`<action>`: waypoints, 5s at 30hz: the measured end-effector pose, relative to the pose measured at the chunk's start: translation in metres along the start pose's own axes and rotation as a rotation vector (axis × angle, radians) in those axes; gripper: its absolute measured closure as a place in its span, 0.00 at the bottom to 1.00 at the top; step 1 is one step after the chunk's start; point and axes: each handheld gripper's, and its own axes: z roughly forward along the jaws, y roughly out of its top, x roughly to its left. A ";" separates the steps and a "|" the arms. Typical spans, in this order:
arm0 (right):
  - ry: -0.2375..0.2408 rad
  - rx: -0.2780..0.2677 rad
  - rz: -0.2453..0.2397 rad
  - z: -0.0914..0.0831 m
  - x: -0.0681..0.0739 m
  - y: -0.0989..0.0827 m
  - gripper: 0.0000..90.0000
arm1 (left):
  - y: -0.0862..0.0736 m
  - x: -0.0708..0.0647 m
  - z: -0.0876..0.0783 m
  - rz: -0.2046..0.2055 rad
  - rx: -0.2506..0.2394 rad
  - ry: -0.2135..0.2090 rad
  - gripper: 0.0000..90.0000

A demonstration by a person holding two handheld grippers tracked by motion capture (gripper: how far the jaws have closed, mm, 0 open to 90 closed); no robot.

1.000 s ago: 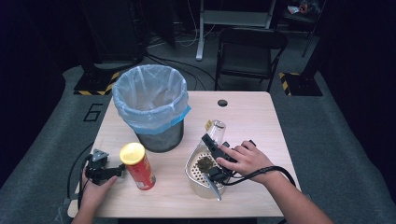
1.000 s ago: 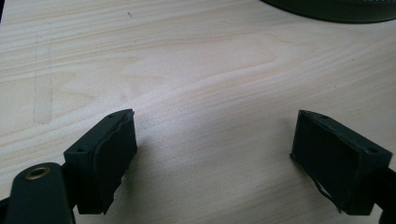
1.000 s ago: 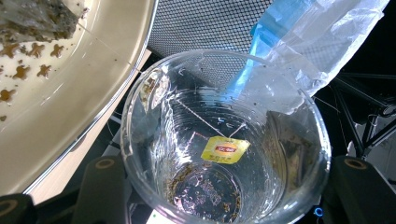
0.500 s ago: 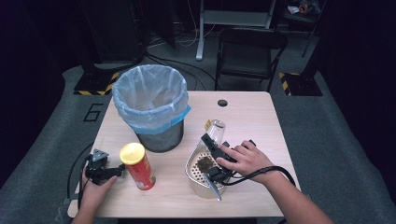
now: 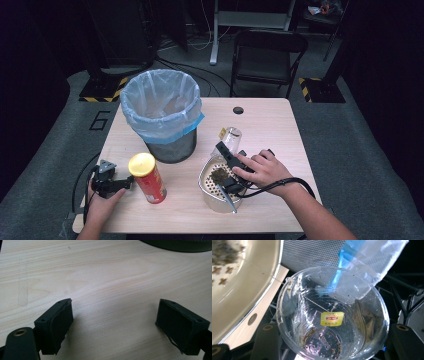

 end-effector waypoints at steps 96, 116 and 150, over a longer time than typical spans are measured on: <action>0.494 -0.189 1.915 0.186 -0.187 -0.047 0.08 | 0.000 0.001 0.000 -0.012 -0.001 0.004 0.12; 0.387 -0.083 1.908 0.061 -0.097 -0.110 0.25 | 0.002 0.000 -0.010 -0.038 0.036 -0.032 0.16; 0.340 0.185 1.922 -0.019 0.043 -0.118 0.25 | 0.016 -0.040 -0.104 0.125 -0.063 -0.346 0.13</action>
